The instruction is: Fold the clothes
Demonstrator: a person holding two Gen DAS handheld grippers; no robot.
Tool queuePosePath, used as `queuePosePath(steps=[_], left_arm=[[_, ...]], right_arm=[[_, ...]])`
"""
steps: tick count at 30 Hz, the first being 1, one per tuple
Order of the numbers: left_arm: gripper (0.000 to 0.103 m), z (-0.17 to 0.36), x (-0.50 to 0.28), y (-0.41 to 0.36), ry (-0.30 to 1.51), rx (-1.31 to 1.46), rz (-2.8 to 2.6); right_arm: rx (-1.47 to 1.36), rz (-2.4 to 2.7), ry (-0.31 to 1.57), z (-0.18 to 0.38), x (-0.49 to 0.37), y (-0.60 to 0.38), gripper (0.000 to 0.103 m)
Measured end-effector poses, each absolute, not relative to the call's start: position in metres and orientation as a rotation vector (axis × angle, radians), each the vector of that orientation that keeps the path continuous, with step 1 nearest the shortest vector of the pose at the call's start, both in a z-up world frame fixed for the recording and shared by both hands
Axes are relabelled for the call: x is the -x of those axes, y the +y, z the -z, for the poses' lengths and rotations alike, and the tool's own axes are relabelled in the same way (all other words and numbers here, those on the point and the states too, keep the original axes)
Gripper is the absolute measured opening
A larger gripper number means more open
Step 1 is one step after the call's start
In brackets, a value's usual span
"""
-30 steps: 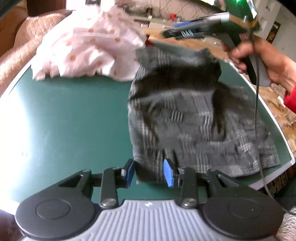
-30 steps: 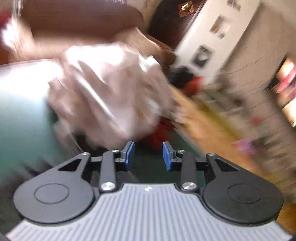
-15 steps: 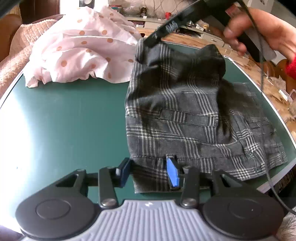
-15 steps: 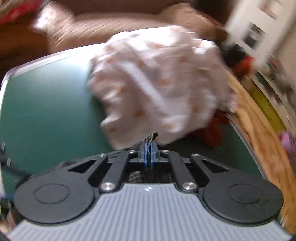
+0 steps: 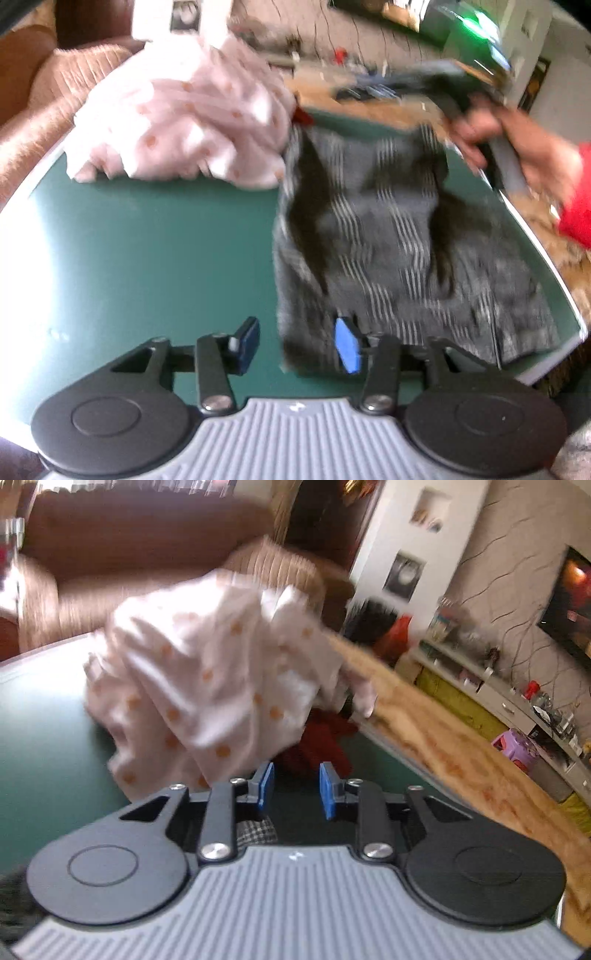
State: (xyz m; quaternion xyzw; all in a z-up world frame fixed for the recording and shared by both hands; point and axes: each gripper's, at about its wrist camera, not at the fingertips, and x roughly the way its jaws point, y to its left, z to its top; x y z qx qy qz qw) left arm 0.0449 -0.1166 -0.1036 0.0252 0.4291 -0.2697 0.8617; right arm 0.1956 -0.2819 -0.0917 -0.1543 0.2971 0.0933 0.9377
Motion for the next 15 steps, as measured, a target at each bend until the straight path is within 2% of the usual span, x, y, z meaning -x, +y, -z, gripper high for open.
queuePosePath(steps=[2, 5, 7, 8, 10, 15], left_arm=[[0.070, 0.097, -0.052, -0.119, 0.873, -0.070, 0.564], [0.071, 0.103, -0.070, -0.137, 0.884, -0.140, 0.545], [0.062, 0.116, -0.085, -0.148, 0.934, -0.156, 0.525], [0.050, 0.121, -0.089, -0.152, 0.949, -0.152, 0.520], [0.045, 0.129, -0.093, -0.158, 0.961, -0.141, 0.508], [0.024, 0.131, -0.085, -0.158, 0.961, -0.138, 0.483]], right_arm=[[0.260, -0.203, 0.617, 0.085, -0.170, -0.291, 0.032], [0.236, -0.085, 0.679, 0.090, -0.129, -0.298, 0.032], [0.206, 0.092, 0.701, 0.102, -0.119, -0.306, 0.032], [0.157, 0.155, 0.696, 0.107, -0.115, -0.312, 0.031], [0.084, 0.246, 0.662, 0.112, -0.105, -0.317, 0.029], [-0.031, 0.360, 0.488, 0.096, -0.073, -0.319, 0.029]])
